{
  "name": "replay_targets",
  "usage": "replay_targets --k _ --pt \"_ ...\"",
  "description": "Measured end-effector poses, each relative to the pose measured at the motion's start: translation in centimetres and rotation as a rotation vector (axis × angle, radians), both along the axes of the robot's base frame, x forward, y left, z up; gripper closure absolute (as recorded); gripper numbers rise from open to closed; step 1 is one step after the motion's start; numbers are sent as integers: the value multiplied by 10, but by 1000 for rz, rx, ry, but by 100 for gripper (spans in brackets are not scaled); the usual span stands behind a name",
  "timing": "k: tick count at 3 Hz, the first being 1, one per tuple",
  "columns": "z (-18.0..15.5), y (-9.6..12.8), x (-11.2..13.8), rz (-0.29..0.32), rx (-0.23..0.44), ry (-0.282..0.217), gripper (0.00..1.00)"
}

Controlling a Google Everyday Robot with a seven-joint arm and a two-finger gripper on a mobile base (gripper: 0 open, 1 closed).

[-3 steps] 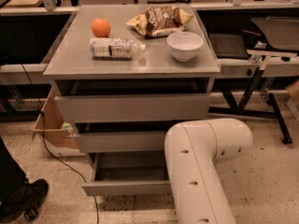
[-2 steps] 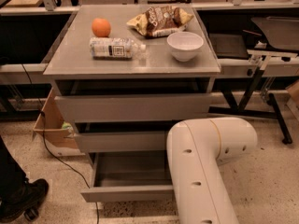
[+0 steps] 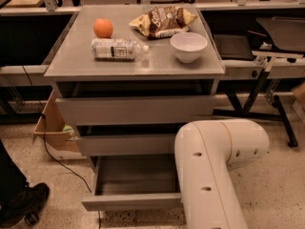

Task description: Open bottom drawer

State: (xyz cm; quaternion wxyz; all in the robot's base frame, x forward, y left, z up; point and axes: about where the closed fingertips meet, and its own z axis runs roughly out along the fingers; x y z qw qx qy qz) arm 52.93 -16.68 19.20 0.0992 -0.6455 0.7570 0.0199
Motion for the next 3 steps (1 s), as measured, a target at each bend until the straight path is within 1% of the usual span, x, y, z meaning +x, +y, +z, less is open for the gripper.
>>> replay_targets --k 1,3 --pt "1 1 2 3 1 -7 50" --pt "40 7 31 20 26 -73 4"
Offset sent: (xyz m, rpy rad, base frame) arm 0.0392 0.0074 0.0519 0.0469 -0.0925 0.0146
